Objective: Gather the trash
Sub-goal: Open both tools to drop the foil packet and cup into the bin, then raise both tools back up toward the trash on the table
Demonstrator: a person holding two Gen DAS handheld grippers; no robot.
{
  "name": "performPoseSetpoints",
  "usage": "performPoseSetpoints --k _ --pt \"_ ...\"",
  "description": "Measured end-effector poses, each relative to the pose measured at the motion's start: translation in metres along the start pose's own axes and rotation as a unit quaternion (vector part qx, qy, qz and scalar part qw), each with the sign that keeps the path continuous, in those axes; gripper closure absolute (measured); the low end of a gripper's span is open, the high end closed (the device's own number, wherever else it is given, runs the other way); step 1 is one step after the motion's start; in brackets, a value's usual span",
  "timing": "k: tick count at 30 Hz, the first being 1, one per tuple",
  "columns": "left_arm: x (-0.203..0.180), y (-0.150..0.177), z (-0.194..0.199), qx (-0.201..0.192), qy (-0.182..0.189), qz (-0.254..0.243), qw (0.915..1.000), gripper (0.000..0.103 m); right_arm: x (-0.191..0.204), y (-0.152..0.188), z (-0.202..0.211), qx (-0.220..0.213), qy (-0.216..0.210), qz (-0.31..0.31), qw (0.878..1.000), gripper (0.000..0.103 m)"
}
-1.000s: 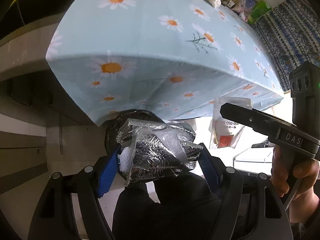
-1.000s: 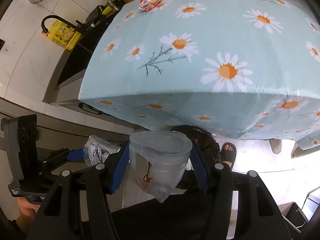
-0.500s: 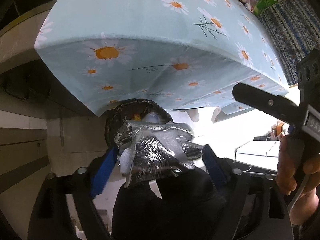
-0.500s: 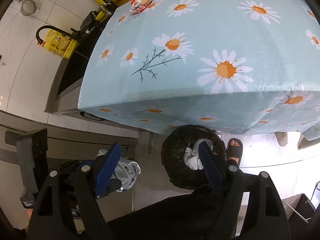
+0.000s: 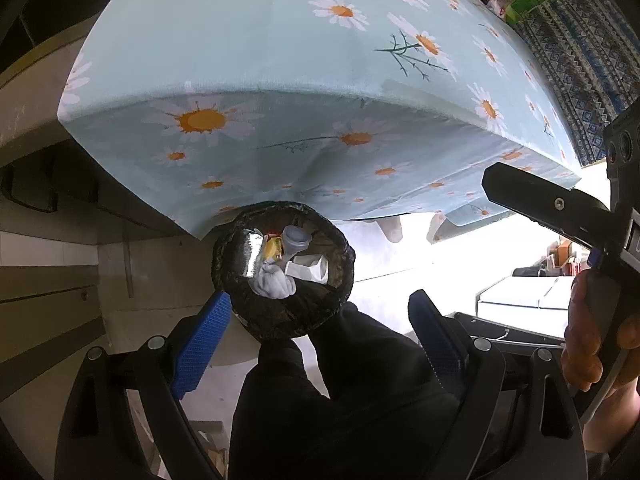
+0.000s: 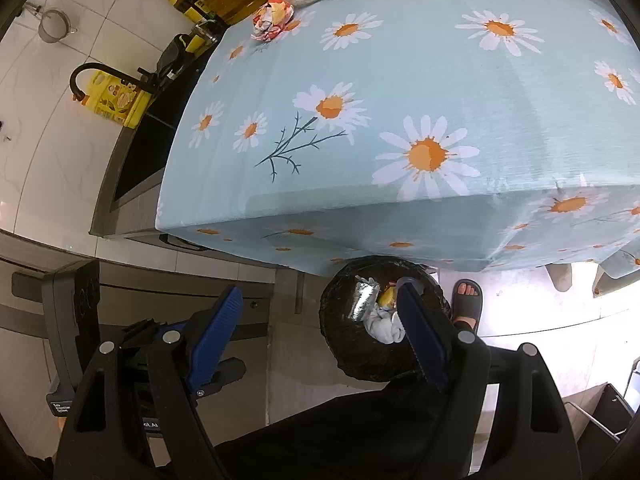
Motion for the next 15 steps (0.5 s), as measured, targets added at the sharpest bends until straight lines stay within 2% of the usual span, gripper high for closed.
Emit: performPoseSetpoints --k 9,15 --pt "-0.002 -0.005 0.011 -0.011 0.003 -0.006 0.9999 0.015 0.004 -0.004 0.012 -0.014 0.0 0.011 1.0 0.024" --pt "-0.008 -0.012 0.028 -0.033 0.006 -0.017 0.9993 0.015 0.007 -0.013 0.025 -0.033 -0.001 0.014 0.999 0.024"
Point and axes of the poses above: each gripper's, at about its wrist camera, not at the fingertips, and z roughly against the way its jaws point, x to its left, y to its underside, the point moved 1 cm from there along -z, roughly the way its jaws point, and after that the axes turned 6 degrees about -z, right-handed, at the moved point
